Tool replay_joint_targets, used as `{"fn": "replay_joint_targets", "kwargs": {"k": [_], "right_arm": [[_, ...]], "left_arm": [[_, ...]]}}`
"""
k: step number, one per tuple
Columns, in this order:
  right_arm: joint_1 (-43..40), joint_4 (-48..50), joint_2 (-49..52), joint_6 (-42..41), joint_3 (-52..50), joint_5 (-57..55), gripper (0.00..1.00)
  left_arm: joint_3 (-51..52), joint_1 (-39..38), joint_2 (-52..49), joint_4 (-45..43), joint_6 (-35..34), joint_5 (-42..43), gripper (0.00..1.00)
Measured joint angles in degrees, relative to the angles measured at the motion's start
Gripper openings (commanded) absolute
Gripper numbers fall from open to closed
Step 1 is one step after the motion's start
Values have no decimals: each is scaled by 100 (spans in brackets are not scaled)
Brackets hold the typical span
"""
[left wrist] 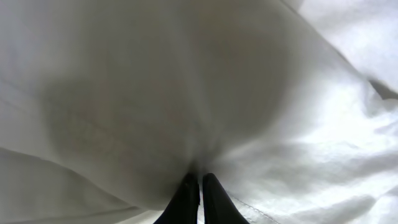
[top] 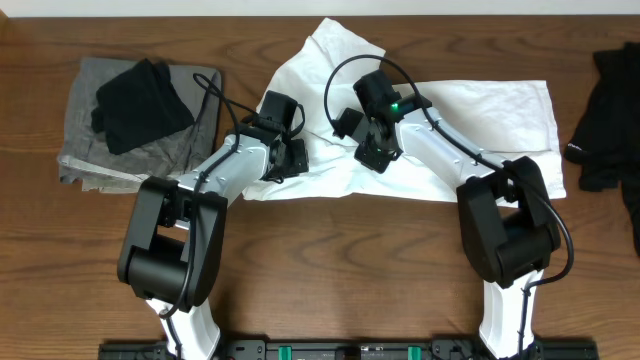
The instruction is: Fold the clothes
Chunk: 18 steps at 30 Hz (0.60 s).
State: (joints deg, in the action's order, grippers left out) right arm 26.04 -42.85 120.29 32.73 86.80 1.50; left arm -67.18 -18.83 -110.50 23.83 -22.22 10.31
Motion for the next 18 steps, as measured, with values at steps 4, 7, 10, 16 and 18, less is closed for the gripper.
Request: {"fn": "replay_joint_targets", "kwargs": {"k": [4,7,10,16,18], "right_arm": [[0,2,0,7,0,72,27],[0,2,4,7,0,173,27],[0,2,31,7,0,219,28],[0,28,125,11,-2,260,24],[0,50,138,17,-7,264,19]], "left_arm": [[4,0,0,-11,-2,0,8],[9,0,0,-15,-2,0,8],[9,0,0,-17,0,0,8],[9,0,0,-20,0,2,8],[9,0,0,-22,-2,0,8]]}}
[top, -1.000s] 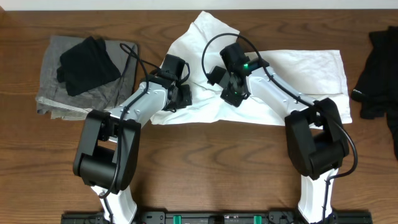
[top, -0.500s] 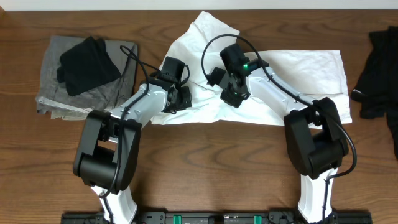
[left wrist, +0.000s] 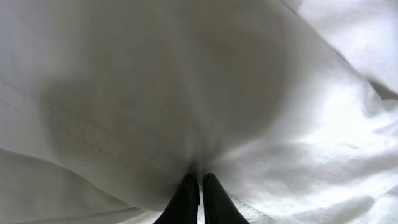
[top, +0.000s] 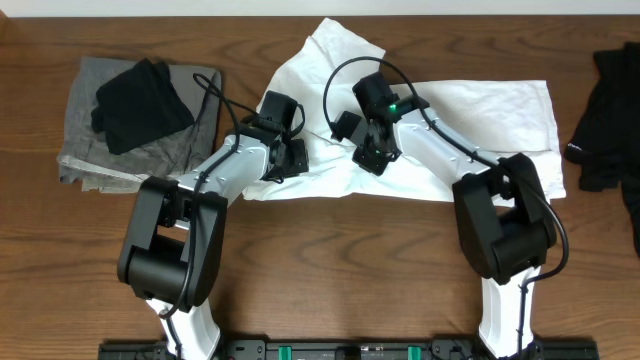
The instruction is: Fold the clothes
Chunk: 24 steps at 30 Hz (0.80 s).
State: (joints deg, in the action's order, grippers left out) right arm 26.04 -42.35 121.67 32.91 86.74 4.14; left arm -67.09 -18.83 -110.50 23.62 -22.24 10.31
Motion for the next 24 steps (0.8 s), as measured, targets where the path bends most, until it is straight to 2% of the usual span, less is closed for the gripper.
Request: {"fn": "replay_joint_targets", "kwargs": {"k": [8,10,13,24], "right_arm": [[-70,9,46,-9,-2,2,17],[-81,39,74,0,-2,-4,8],[-85,105,76,13,-7,-4,2],[-85,87,76,13,0,-170,1]], "left_arm": [[0,0,0,0,0,2,7],[0,0,0,-2,2,2,8],[0,0,0,-2,0,2,8],[0,0,0,-2,2,0,8]]}}
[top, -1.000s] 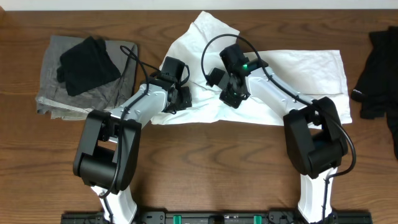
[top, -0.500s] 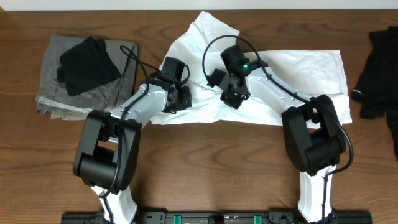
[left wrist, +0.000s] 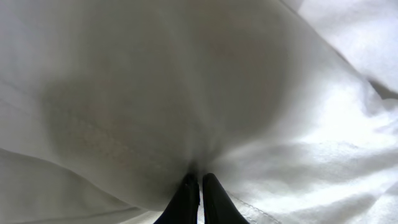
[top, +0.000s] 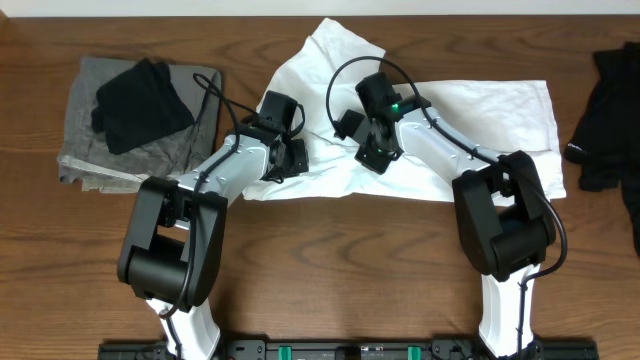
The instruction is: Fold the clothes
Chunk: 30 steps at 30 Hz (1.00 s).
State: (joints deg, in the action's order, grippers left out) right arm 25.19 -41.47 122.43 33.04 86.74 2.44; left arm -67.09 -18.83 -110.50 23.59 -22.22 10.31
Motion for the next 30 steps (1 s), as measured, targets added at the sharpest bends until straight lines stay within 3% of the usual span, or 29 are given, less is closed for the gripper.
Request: {"fn": "replay_joint_targets", "kwargs": {"k": [21,30], "right_arm": [[0,-2,0,0,256,-227,2],[0,59,0,0,278,-317,10]], "left_arm": [[0,0,0,-9,0,2,8],[0,0,0,-9,0,2,8]]}}
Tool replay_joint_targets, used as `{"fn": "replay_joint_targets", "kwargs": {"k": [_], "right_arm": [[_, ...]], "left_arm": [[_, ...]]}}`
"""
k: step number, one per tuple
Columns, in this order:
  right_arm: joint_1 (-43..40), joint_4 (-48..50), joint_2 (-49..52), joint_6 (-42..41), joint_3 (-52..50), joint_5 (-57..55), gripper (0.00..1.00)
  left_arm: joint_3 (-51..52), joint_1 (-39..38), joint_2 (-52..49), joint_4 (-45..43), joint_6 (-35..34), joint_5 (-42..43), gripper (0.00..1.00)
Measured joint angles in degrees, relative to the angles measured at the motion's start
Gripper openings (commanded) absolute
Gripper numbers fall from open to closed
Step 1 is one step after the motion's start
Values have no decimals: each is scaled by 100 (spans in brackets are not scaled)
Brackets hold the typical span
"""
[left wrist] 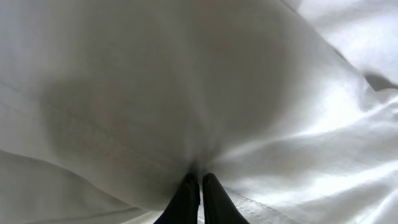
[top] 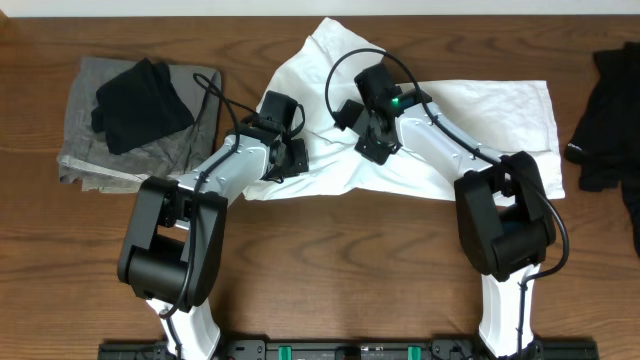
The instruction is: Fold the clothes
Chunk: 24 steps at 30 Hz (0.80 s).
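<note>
A white garment (top: 480,110) lies spread and rumpled across the middle of the wooden table. My left gripper (top: 290,160) sits at its left part, shut on a pinch of the white cloth; in the left wrist view the dark fingertips (left wrist: 186,193) meet under a tented fold of the garment (left wrist: 186,81), with my left gripper (left wrist: 201,177) closed. My right gripper (top: 372,150) is down on the garment's middle, and the cloth bunches toward it. Its jaws are hidden from above.
A folded grey garment (top: 85,150) with a black one (top: 140,100) on top lies at the far left. Another black garment (top: 605,110) lies at the right edge. Bare wood (top: 330,270) shows in front of the white garment.
My right gripper has shifted a little toward the back, and the white garment's front edge below it has drawn back with it. The left gripper has not moved.
The left gripper stayed shut on the white cloth at the same spot at every moment. The right gripper held on the garment's middle, edged slightly left, then toward the back, and the cloth near it now sits pulled back from the front.
</note>
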State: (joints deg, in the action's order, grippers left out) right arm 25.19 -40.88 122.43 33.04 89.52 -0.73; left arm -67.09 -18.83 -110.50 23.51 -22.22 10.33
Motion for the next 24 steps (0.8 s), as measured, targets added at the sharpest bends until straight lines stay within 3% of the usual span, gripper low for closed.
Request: {"fn": "replay_joint_targets", "kwargs": {"k": [13,19,24], "right_arm": [[-20,-81,0,-2,42,-59,4],[-26,-573,-7,-81,280,-26,21],[-50,-807,-35,-111,345,37,26]], "left_arm": [[0,0,0,0,0,0,8],[0,0,0,0,0,0,8],[0,0,0,0,0,0,8]]}}
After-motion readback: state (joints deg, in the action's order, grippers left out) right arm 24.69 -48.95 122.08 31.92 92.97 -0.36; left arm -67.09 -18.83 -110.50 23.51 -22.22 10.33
